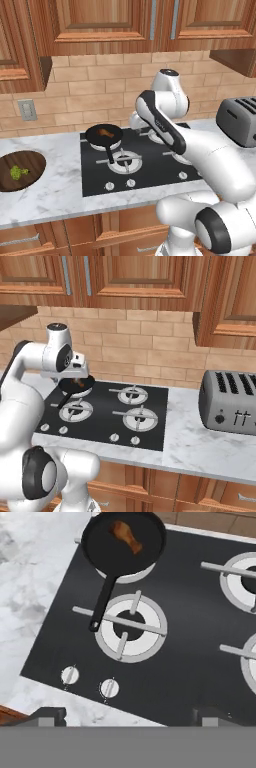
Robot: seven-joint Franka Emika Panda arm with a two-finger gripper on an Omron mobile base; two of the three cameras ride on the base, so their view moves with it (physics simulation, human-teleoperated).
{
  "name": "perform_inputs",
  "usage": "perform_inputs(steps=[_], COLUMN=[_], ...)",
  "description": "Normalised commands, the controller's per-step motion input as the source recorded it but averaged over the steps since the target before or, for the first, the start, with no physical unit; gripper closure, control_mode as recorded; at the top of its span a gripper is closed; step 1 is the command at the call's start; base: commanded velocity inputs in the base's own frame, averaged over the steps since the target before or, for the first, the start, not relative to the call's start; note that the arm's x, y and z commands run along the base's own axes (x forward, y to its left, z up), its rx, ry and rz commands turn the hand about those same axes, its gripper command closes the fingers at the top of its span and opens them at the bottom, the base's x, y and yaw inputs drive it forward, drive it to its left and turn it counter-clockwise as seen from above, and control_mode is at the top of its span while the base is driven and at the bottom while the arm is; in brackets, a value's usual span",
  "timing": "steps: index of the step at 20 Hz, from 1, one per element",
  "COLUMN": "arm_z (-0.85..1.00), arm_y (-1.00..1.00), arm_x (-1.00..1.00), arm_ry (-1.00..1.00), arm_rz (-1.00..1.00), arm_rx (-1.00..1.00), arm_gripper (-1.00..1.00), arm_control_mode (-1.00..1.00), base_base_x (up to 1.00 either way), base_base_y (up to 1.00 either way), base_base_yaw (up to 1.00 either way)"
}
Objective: Place the chicken drumstick on the plate and place the broccoli on the same plate.
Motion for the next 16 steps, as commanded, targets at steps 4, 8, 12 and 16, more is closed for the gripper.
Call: perform_inputs(steps=[4,8,12,16], arm_z=[-0.25,-0.13,-0.15,-0.18], arm_y=[0.29,0.30,0.30,0.30], arm_x=[0.35,0.45,0.44,0.42], arm_ry=[0.04,0.09,0.07,0.12], arm_rz=[0.09,0.08,0.07,0.07], arm_rx=[0.00,0.00,0.00,-0.03], arm_gripper=[-1.00,-1.00,-1.00,-1.00], arm_control_mode=[-1.00,-1.00,-1.00,-1.00], base_base_x=[0.00,0.00,0.00,0.00], base_base_y=[0.00,0.00,0.00,0.00], base_base_yaw=[0.00,0.00,0.00,0.00])
